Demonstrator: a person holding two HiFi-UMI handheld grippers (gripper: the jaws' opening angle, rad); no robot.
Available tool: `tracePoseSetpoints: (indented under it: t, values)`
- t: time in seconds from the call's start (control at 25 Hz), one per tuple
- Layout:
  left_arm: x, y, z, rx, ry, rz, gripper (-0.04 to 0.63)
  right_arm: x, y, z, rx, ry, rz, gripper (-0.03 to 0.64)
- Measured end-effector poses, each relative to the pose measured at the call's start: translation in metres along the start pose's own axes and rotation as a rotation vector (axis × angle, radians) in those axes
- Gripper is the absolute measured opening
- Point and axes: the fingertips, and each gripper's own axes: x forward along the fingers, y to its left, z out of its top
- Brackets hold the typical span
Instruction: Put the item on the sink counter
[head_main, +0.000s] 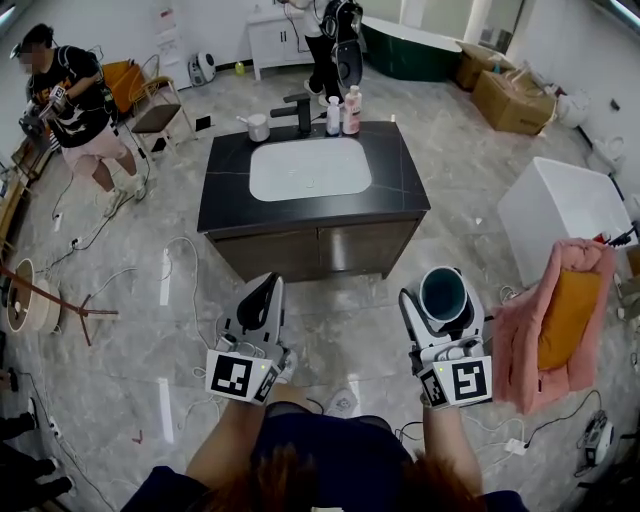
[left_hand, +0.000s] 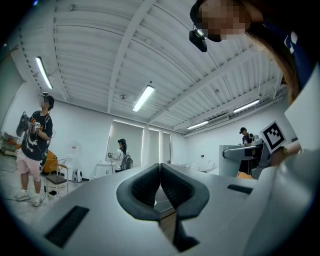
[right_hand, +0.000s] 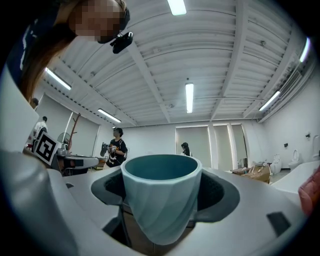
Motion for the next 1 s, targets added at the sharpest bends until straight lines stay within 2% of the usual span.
tracePoseSetpoints:
  t: [0.2,0.56,0.76,1.0]
  values:
    - [0.027,0.037,-0.001,-0.005,-0.003,-0.076,0.021,0.039,0.009,0.000,-0.018,-0.006,-0.065,0.402]
    - [0.101,0.160,-0.003,-0.014,-0.013,-0.206,0.021,0.154,0.045,-0.016,-0.044,0.004,-0.196,0.402]
    - [0.136,0.204,-0.011,-0.021,-0.006,-0.284,0.021,0.198,0.053,-0.031,-0.062,0.035,-0.280,0.402]
    - [0.168,0.240,-0.021,-0.047,0.007,-0.316,0.021,0.241,0.060,-0.036,-0.041,0.027,-0.291,0.402]
